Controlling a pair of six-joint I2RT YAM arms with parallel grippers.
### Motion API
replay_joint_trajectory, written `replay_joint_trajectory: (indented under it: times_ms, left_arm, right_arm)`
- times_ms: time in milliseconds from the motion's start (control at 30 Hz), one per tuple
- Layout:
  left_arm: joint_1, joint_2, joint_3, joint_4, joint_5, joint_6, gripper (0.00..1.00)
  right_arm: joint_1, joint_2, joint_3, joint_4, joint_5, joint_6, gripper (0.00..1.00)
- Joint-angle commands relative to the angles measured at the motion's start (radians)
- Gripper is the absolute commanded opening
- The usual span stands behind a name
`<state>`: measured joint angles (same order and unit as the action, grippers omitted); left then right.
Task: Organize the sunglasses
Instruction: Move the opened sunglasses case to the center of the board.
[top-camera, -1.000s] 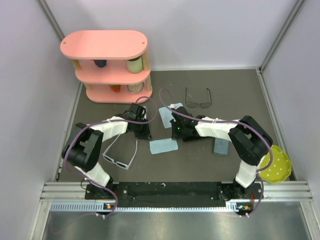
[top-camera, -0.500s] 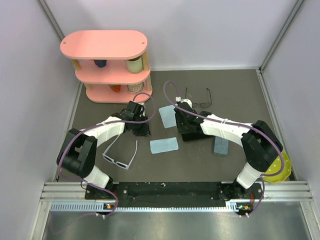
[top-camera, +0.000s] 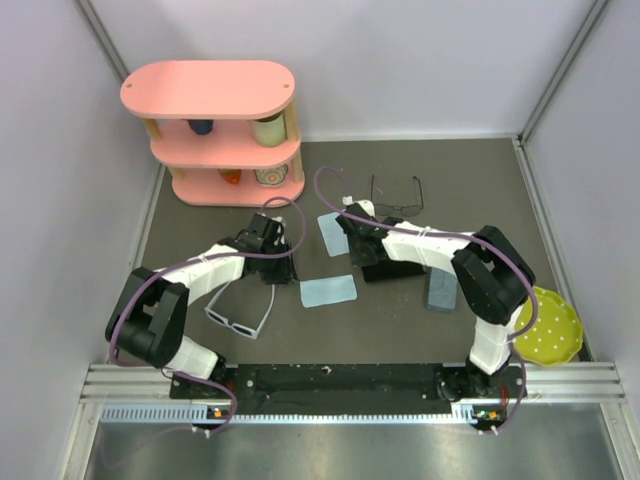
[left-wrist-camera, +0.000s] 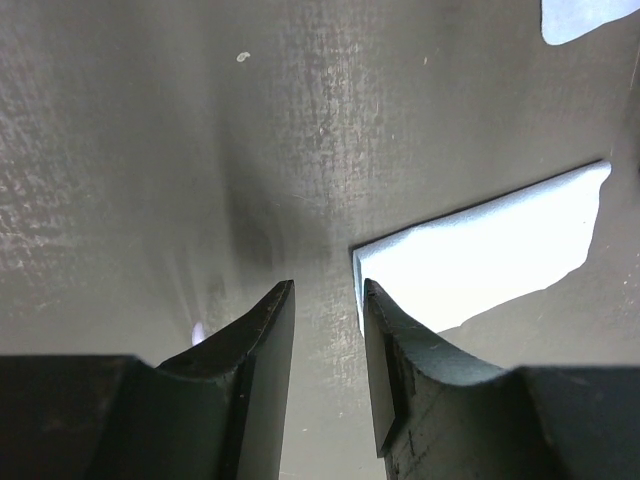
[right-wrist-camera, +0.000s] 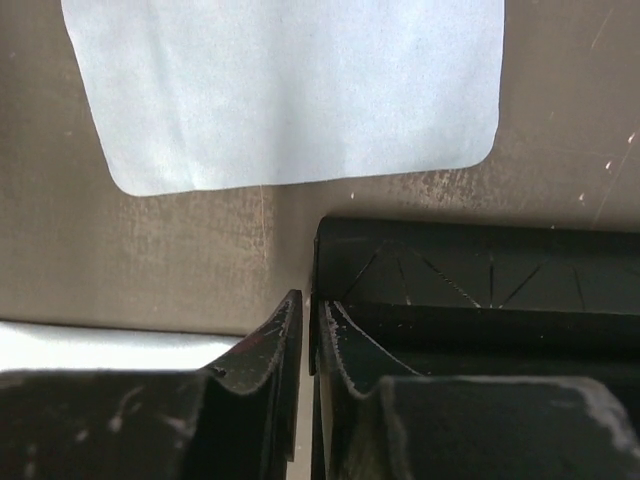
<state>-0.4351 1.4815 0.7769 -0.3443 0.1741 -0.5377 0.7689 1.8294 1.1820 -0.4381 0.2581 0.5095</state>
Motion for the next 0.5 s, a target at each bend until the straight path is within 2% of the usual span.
replay_joint_trajectory:
  times_ms: [0,100,267,300,433,467]
  left_arm:
    - [0.004,-0.046,-0.013,0.025,0.002,-0.004,0.39]
    - [0.004,-0.044,-0.013,0.024,0.002,-0.001,0.39]
    - [0.004,-0.038,-0.004,0.018,0.011,0.005,0.39]
    - [0.004,-0.035,-0.002,0.016,0.011,0.007,0.39]
    - [0.004,-0.032,0.001,0.008,0.016,0.008,0.41]
    - [0.004,-0.032,0.001,0.008,0.016,0.007,0.41]
  right_arm:
    - [-0.006,0.021,0.068,-0.011,0.010,0.059,0.09]
    - [-0.003,0.030,0.091,-0.039,0.024,0.110,0.04]
    - [0.001,0.059,0.128,-0.063,0.050,0.121,0.04]
    - [0.001,0.059,0.133,-0.076,0.055,0.123,0.06]
    - [0.003,0.015,0.119,-0.083,0.055,0.126,0.27]
    - [0.003,-0.017,0.113,-0.082,0.056,0.124,0.30]
